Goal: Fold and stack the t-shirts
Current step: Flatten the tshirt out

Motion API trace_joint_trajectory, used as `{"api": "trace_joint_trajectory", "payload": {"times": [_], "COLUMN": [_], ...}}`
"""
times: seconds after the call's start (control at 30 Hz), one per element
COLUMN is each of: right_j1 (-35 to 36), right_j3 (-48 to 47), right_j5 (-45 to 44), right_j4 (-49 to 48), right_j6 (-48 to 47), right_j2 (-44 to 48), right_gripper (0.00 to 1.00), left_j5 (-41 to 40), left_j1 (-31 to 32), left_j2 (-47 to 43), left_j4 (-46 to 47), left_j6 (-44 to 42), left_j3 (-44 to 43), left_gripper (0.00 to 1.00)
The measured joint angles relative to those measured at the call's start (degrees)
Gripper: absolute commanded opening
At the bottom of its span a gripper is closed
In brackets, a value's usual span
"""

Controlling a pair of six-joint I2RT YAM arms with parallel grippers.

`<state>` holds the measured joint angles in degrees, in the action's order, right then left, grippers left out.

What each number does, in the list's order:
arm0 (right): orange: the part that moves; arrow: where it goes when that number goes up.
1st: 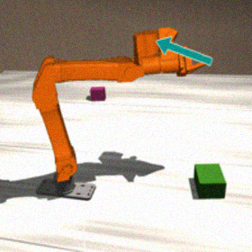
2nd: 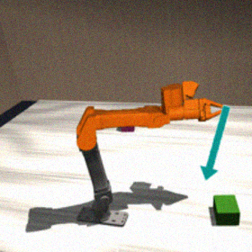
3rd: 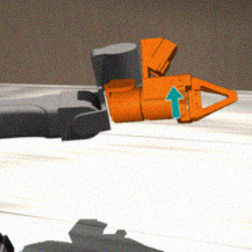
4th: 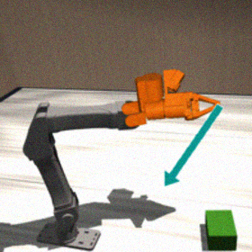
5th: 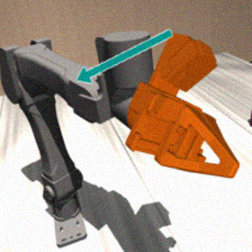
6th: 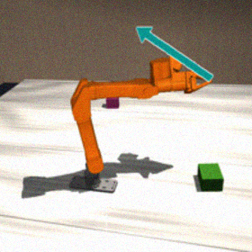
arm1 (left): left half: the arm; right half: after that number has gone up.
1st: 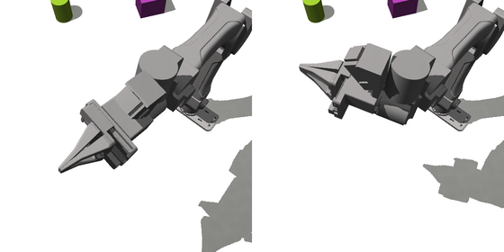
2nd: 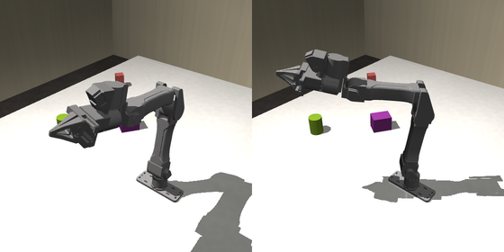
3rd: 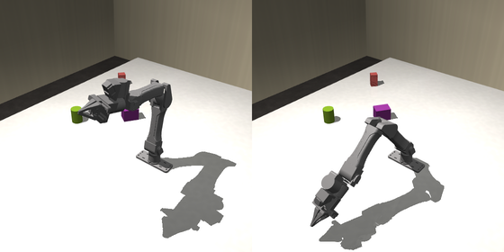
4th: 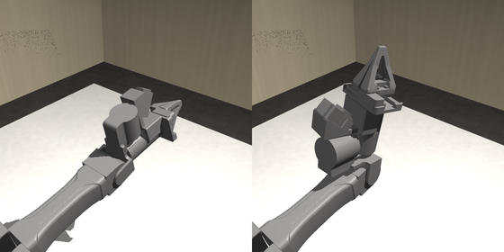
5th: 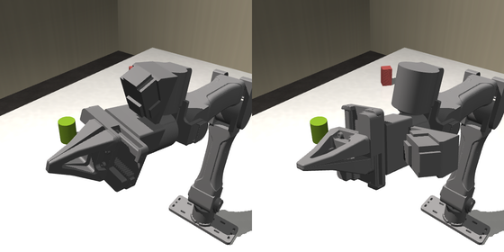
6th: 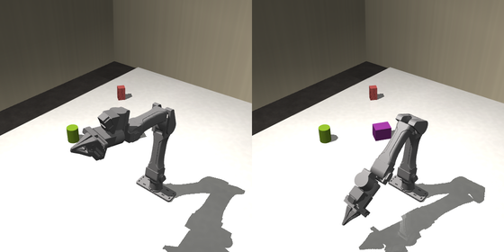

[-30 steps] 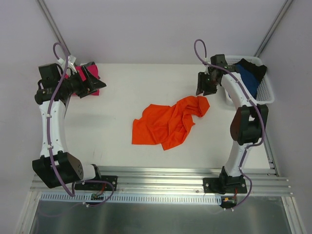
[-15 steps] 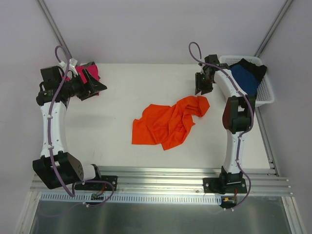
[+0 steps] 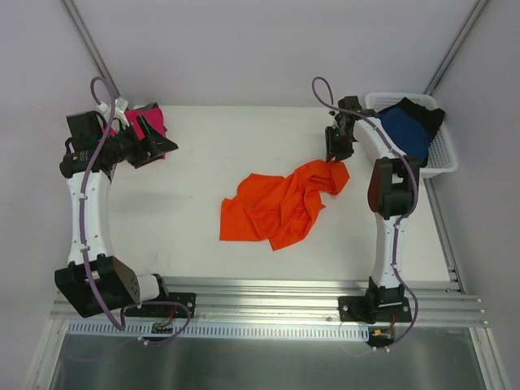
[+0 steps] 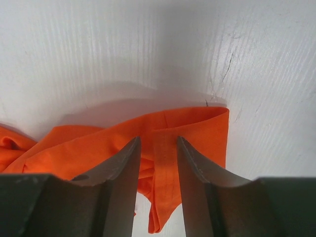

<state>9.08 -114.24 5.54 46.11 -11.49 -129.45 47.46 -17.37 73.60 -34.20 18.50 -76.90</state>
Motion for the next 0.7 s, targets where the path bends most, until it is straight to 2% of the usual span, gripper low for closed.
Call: {"api": "trace_joint_trajectory", "payload": {"times": [0.17, 0.3, 0.5, 0.63, 0.7], "right_j1": [0.0, 0.0, 0.0, 0.0, 0.0], "right_j3": [-0.9, -1.6, -2.2, -2.2, -2.2], "right_j5": [-0.6, -0.9, -1.2, -1.5, -1.7], "right_j4": [0.0, -0.1, -0.4, -0.4, -0.4], "right_j6": [0.0, -0.1, -0.2, -0.3, -0.4], "right_j2": [-1.6, -2.2, -2.4, -2.4, -2.4], "right_gripper": [0.35, 0.29, 0.16, 0.03, 0.01], "left_j5": [0.0, 0.0, 0.0, 0.0, 0.1], "left_j1": [0.0, -0.4, -0.7, -0.7, -0.7], "left_j2": [-0.4, -0.6, -0.6, -0.6, -0.6], "left_j4": [0.0, 0.0, 0.0, 0.0, 0.0], "left_j6": [0.0, 0.0, 0.1, 0.2, 0.2], "left_j3": [0.3, 1.0, 1.0, 1.0, 1.0], "left_gripper": [0.75, 0.74, 0.75, 0.75, 0.73]}}
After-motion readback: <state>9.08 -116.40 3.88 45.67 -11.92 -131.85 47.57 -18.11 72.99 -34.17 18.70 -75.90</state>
